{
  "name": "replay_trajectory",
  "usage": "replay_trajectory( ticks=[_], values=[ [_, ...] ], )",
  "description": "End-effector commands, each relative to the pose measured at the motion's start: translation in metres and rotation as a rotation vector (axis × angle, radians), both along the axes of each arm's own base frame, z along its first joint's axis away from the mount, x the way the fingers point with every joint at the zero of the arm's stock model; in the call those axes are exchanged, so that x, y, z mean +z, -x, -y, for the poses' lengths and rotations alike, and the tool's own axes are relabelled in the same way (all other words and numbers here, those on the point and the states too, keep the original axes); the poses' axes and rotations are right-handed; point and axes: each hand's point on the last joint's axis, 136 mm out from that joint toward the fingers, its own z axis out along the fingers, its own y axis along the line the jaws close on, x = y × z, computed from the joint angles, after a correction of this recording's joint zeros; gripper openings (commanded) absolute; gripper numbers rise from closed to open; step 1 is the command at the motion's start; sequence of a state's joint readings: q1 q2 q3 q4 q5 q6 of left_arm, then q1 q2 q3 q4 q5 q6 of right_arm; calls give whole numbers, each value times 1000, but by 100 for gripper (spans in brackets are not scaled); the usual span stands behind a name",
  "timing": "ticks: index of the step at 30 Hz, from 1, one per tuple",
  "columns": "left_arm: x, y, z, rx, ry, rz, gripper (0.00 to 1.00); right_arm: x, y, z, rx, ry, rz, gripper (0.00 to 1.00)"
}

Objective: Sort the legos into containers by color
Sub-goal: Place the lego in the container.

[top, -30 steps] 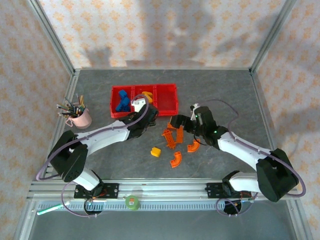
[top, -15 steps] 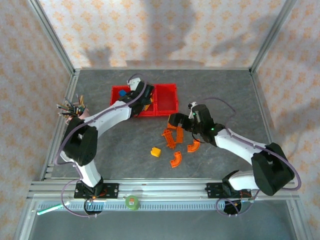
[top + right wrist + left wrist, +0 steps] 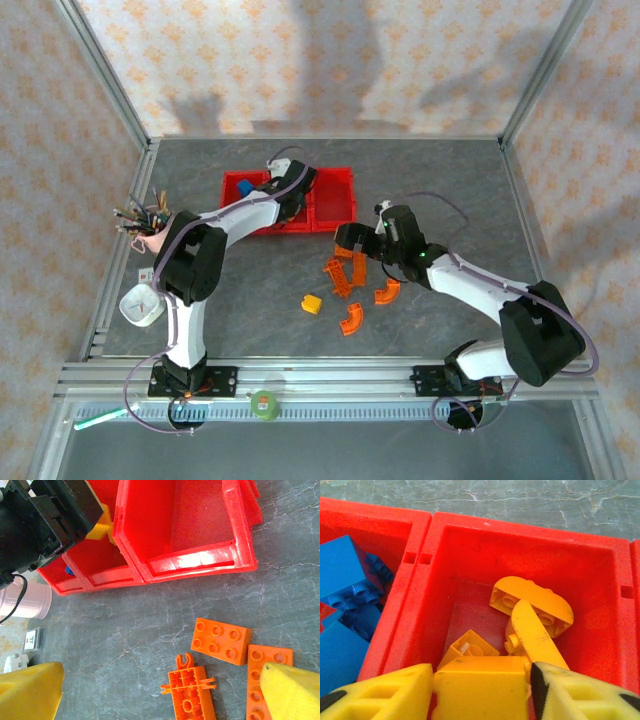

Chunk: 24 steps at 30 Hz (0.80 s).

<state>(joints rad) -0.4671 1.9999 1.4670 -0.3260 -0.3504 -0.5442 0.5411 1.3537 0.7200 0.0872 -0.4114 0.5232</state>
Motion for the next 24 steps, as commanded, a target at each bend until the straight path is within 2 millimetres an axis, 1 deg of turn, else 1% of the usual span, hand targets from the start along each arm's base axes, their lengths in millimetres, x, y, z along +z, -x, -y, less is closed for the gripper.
replay_trajectory(
  ticks=[1,6,7,8,12,15,18,21,24],
  values=[
    [23,-6,-7,14,-37,28,61,20,-6,2,-12,-11,49,100],
    [45,1,-5,-11,3,52,68,21,-4,6,-19,11,48,100],
    [57,5,-4,-23,24,71,70,21,-3,7,-17,12,48,100],
    [62,8,-3,-38,38,74,71,21,-2,8,-16,14,48,100],
    [81,24,0,-80,91,93,72,19,4,10,-10,28,42,100],
    [93,44,0,-104,130,108,73,18,8,12,-5,31,39,100],
    [100,68,-4,-115,166,125,73,16,12,11,11,42,29,100],
    [98,94,-7,-127,203,127,73,11,17,12,19,70,17,100],
    [89,122,-8,-132,242,107,74,6,24,11,30,84,10,100]
  ],
)
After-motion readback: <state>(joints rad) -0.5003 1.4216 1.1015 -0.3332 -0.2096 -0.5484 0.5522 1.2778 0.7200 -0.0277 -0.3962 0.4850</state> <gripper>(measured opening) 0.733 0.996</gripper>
